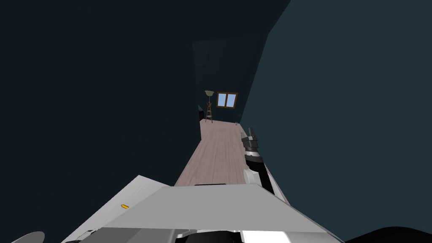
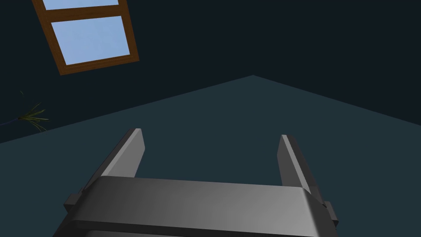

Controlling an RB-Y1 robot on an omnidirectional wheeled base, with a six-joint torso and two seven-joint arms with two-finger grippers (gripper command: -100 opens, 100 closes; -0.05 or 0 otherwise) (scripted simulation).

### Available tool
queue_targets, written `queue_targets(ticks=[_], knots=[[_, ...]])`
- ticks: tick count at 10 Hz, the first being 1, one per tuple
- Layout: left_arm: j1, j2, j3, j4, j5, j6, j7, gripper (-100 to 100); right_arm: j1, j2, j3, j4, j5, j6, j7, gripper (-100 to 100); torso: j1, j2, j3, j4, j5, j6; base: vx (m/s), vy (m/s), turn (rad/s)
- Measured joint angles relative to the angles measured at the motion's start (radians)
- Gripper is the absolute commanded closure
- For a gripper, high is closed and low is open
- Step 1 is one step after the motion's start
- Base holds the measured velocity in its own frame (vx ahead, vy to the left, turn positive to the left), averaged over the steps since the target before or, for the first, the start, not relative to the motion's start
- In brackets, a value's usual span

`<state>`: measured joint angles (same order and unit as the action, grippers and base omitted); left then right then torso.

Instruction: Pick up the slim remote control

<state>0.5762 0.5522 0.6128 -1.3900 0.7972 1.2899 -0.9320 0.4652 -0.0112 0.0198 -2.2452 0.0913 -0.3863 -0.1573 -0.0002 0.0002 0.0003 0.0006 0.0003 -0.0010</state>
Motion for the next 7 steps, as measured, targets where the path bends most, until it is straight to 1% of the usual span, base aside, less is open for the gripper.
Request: queue_targets(ticks=[1, 2, 3, 4, 6, 7], knots=[[0.000, 0.000, 0.000, 0.000, 0.000, 0.000, 0.000, 100, 0.000, 0.000, 0.000, 0.000, 0.000, 0.000, 0.000, 0, 0.000, 0.000, 0.000, 0.000, 0.000, 0.000, 0.000, 0.000, 0.000], [0.000, 0.000, 0.000, 0.000, 0.000, 0.000, 0.000, 0, 0.000, 0.000, 0.000, 0.000, 0.000, 0.000, 0.000, 0, 0.000, 0.000, 0.000, 0.000, 0.000, 0.000, 0.000, 0.000, 0.000], [0.000, 0.000, 0.000, 0.000, 0.000, 0.000, 0.000, 100, 0.000, 0.000, 0.000, 0.000, 0.000, 0.000, 0.000, 0, 0.000, 0.000, 0.000, 0.000, 0.000, 0.000, 0.023, -0.025, 0.059], [0.001, 0.011, 0.011, 0.003, 0.010, 0.009, -0.009, 100, 0.000, 0.000, 0.000, 0.000, 0.000, 0.000, 0.000, 0, -0.001, -0.001, 0.000, 0.000, -0.001, -0.001, 0.032, -0.028, 0.048], [0.019, 0.018, 0.031, -0.030, 0.024, 0.036, -0.010, 100, 0.000, 0.000, 0.000, 0.000, 0.000, 0.000, 0.000, 0, -0.003, -0.002, -0.001, 0.000, -0.001, 0.000, 0.023, -0.021, 0.022], [0.021, 0.019, 0.033, -0.033, 0.025, 0.039, -0.011, 0, 0.000, 0.000, 0.000, 0.000, 0.000, 0.000, 0.000, 0, -0.002, -0.001, -0.001, 0.000, -0.001, 0.000, 0.000, 0.000, 0.000]])
